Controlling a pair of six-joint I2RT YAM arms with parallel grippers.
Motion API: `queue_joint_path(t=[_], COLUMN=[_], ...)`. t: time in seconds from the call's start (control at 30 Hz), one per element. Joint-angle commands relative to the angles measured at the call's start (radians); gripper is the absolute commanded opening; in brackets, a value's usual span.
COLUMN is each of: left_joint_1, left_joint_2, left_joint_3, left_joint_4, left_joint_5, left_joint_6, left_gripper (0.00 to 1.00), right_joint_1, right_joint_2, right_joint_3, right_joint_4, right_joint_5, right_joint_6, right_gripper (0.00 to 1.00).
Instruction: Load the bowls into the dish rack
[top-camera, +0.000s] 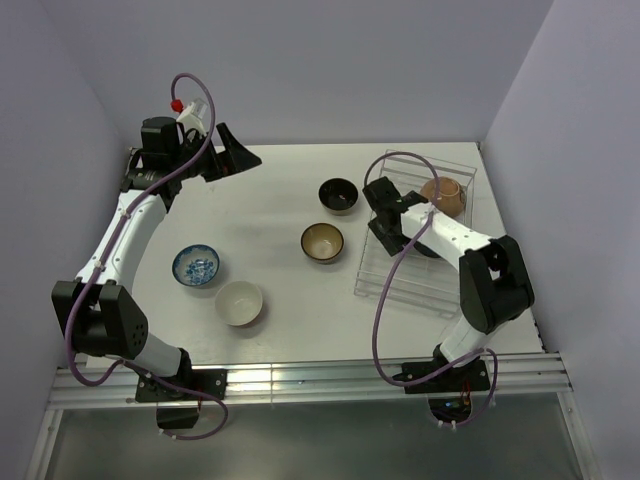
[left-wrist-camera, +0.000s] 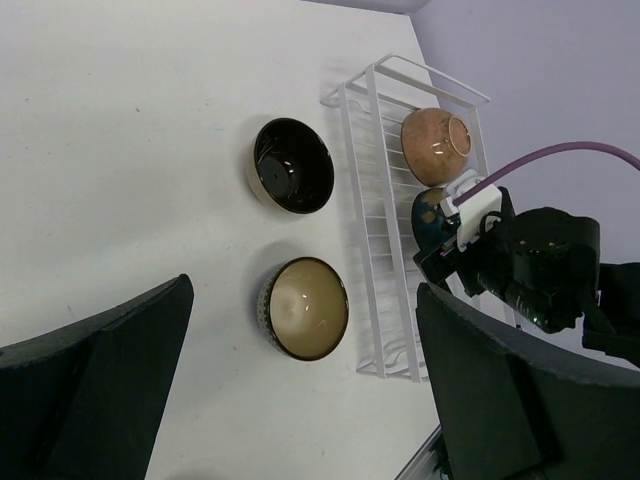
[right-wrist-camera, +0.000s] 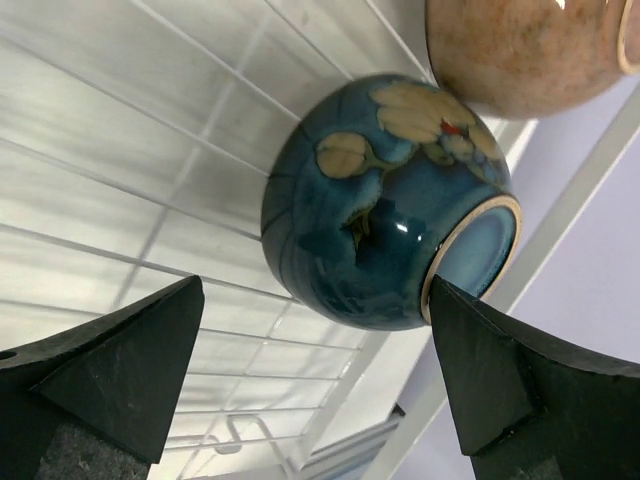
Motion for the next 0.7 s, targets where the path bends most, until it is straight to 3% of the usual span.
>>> queue_joint_path(t=[0.0,0.2,0.27,0.5,0.67], left_joint_1=[0.004,0.002,0.004,0.004,0.004], left_joint_2=[-0.024,-0.029,-0.034,-0.032,-0.04], left_joint_3=[-0.011,-0.02,-0.029,-0.018,-0.023], left_joint_4=[0.062,0.067,0.074,0.056,0.048], left_joint_5=[0.039,0.025,0.018,-0.002,-0.024], left_joint_6=[-0.011,-0.018,-0.016,0.005,0.027], left_gripper=[1.0,1.0,1.0,0.99,0.99], right_joint_1=[0.006,0.006,0.006,-0.008,-0.065], right_joint_2=[-0.071,-0.088,-0.088,0.029,0.056], right_joint_3=[0.077,0.151,0.169,0.189,0.178], right_joint_4=[-0.025,-0.037,-0.043,-0.04,-0.047], right_joint_5=[-0.11,-0.211,-0.256,-0.204,-0.23], right_joint_6=[0.024,0.032,0.032,0.05,0.028], right_gripper=[1.0,0.98,0.92,0.47,0.44])
